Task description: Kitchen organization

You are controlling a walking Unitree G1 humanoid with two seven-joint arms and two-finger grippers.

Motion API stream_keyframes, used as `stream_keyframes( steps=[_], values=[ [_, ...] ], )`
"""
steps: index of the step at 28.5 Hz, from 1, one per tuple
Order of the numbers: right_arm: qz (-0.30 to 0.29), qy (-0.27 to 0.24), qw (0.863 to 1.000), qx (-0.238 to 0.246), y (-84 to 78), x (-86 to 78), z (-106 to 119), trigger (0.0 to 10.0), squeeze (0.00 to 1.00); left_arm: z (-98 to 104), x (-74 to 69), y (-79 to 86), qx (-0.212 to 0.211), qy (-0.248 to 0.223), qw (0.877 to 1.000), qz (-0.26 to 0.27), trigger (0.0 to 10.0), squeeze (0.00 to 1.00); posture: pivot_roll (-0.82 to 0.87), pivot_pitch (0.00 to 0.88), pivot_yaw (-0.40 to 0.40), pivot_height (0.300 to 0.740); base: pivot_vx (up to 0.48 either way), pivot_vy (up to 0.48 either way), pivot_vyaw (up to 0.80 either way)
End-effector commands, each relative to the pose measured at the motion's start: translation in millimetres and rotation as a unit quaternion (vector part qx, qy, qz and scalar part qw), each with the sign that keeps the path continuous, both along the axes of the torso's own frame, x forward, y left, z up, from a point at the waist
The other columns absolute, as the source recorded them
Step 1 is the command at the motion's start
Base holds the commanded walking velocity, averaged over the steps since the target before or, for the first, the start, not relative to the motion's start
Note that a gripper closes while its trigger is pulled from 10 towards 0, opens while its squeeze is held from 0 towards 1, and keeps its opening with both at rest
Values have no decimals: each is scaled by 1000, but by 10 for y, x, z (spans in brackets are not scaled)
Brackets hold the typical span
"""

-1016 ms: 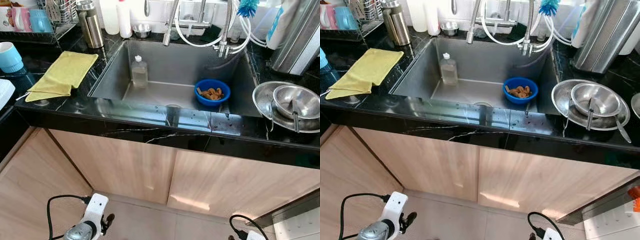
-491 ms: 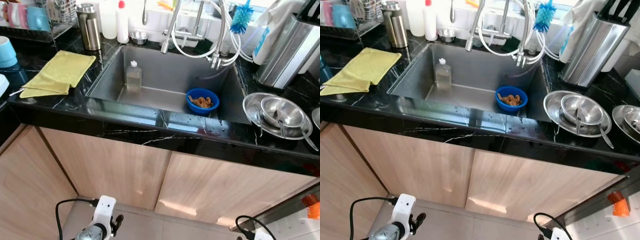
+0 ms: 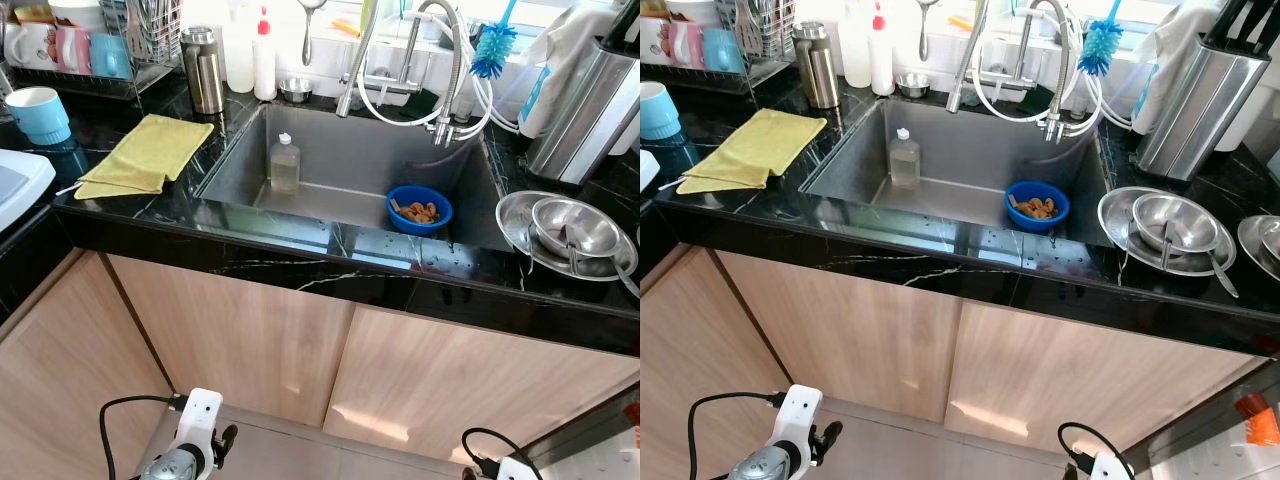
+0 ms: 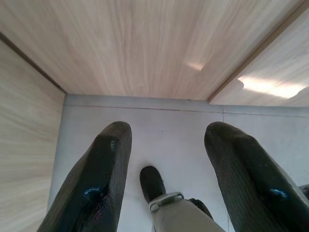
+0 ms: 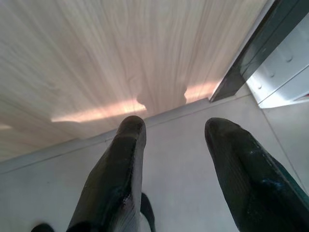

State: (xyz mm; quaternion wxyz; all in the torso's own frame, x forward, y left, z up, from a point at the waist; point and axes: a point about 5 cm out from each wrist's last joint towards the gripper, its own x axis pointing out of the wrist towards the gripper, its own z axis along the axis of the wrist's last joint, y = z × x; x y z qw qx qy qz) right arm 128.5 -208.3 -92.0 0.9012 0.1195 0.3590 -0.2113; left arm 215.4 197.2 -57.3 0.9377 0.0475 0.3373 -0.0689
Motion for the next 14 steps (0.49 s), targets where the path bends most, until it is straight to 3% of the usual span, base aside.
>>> stream_keyframes(
  steps=[1,8,12,14],
  values=[
    [-3,-5,1000,-19,-35,-17,16,10000,0,-17,-49,28,-4,-3,1000,12,10000,0,133,27,-82,740,0,0,0],
    [-27,-14,999,-37,-34,-69,25,10000,0,-11,-72,54,-7,-12,1000,7,10000,0,113,52,-73,740,0,0,0],
    [-31,-117,985,-122,-593,511,459,10000,0,-4,-82,65,-10,-22,1000,12,10000,0,116,63,-76,740,0,0,0],
    [-31,-126,983,-129,-633,552,503,10000,0,1,-85,65,-13,-28,999,16,10000,0,120,69,-77,740,0,0,0]
  ],
)
